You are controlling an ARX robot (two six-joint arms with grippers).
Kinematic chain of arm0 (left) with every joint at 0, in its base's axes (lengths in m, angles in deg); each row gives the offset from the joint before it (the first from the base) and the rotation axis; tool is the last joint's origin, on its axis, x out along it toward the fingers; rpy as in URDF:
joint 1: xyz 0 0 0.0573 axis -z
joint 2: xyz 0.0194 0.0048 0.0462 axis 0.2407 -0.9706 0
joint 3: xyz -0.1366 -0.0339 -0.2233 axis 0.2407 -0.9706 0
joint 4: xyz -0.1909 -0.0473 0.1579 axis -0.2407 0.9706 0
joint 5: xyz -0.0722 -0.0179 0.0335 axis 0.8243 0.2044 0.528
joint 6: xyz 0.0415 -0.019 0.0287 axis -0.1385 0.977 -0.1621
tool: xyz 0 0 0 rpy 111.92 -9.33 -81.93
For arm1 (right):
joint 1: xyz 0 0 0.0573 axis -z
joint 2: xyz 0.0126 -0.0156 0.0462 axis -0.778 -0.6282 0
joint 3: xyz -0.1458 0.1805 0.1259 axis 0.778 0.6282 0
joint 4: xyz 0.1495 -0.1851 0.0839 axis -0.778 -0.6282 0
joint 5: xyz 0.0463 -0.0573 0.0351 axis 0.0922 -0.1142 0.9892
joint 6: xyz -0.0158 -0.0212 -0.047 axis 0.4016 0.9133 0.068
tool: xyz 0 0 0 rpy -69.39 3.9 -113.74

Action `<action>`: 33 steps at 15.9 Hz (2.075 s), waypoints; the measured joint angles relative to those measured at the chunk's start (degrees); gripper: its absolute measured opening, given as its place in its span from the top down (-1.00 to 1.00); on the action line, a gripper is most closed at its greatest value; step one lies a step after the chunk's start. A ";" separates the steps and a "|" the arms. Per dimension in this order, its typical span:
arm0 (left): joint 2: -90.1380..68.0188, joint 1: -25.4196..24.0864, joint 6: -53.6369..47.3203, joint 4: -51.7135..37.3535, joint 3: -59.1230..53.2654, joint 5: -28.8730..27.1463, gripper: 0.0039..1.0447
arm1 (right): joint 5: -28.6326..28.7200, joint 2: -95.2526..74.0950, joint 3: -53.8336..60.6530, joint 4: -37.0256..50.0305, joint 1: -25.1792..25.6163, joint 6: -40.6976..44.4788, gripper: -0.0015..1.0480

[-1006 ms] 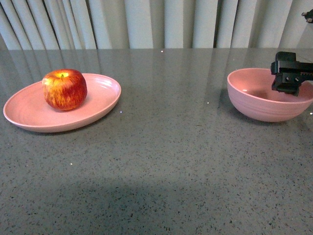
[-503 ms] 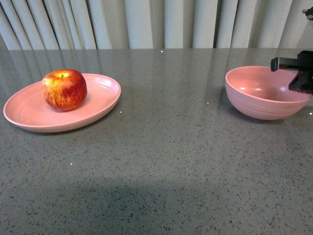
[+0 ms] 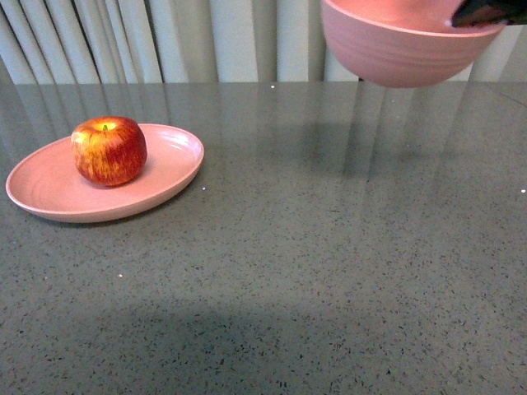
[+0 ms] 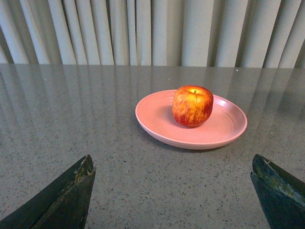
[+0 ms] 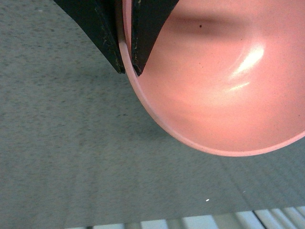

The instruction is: Move apple from plate to bowl

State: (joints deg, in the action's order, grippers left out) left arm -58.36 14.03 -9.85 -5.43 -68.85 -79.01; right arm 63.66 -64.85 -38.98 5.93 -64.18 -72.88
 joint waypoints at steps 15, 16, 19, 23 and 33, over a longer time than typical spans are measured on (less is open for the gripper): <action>0.00 0.00 0.00 0.00 0.00 0.00 -0.88 | -5.16 -18.10 -8.41 -1.07 -12.83 -6.25 0.95; 0.00 0.00 0.00 0.00 0.00 0.00 -0.88 | -5.81 -18.53 -8.48 -1.03 -12.87 -6.51 0.95; 0.00 0.00 0.00 0.00 0.00 0.00 -0.88 | -7.28 -20.22 -8.57 -0.37 -13.62 -7.58 0.95; 0.00 0.00 -0.02 0.00 0.00 0.00 -0.88 | -8.13 -20.33 -8.55 -0.59 -13.94 -7.63 0.95; 0.00 0.00 0.00 0.00 0.00 0.00 -0.88 | -7.45 -20.63 -8.17 -1.22 -13.86 -7.93 0.22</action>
State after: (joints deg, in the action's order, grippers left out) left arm -58.36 14.03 -9.85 -5.43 -68.85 -79.01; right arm 56.21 -85.48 -47.15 4.71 -78.04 -80.82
